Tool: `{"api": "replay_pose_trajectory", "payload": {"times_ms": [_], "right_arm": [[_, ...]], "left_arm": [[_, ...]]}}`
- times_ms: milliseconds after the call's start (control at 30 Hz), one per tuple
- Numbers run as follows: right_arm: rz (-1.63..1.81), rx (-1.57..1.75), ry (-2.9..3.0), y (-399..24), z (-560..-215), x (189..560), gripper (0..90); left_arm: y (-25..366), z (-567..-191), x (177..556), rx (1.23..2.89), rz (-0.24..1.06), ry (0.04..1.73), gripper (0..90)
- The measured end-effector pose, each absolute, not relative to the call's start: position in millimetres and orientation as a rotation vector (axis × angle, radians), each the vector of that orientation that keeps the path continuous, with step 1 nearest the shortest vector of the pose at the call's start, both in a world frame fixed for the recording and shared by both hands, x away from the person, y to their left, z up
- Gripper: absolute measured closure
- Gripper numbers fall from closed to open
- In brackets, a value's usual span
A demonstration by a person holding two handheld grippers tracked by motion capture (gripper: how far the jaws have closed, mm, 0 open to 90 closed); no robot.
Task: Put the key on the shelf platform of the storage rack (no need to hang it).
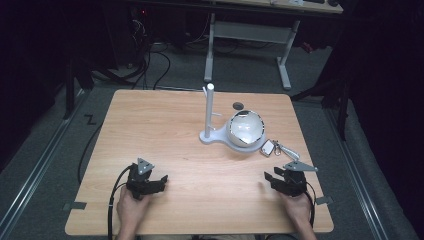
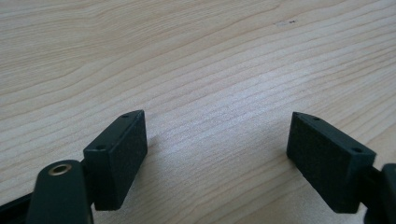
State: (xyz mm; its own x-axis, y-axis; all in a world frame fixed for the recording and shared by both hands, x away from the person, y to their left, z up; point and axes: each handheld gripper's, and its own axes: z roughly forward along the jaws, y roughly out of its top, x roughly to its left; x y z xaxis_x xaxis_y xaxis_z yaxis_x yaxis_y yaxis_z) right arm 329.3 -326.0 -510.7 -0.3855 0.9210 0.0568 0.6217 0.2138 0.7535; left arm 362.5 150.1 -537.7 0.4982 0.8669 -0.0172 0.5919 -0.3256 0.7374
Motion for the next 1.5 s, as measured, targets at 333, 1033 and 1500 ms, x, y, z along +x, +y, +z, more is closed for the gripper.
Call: {"api": "replay_pose_trajectory", "payload": {"times_ms": [333, 1033, 1500], "right_arm": [[0.982, 1.468, 2.046, -345, -503, 342, 51.8], [0.975, 1.519, 1.97, -372, -482, 376, 51.5], [0.915, 1.551, 1.965, -374, -473, 403, 48.9]], "left_arm": [[150, -538, 363, 2.044, 0.505, 1.194, 20.6], [150, -538, 363, 2.046, 0.504, 1.194, 20.6], [150, -538, 363, 2.046, 0.504, 1.194, 20.6]]}}
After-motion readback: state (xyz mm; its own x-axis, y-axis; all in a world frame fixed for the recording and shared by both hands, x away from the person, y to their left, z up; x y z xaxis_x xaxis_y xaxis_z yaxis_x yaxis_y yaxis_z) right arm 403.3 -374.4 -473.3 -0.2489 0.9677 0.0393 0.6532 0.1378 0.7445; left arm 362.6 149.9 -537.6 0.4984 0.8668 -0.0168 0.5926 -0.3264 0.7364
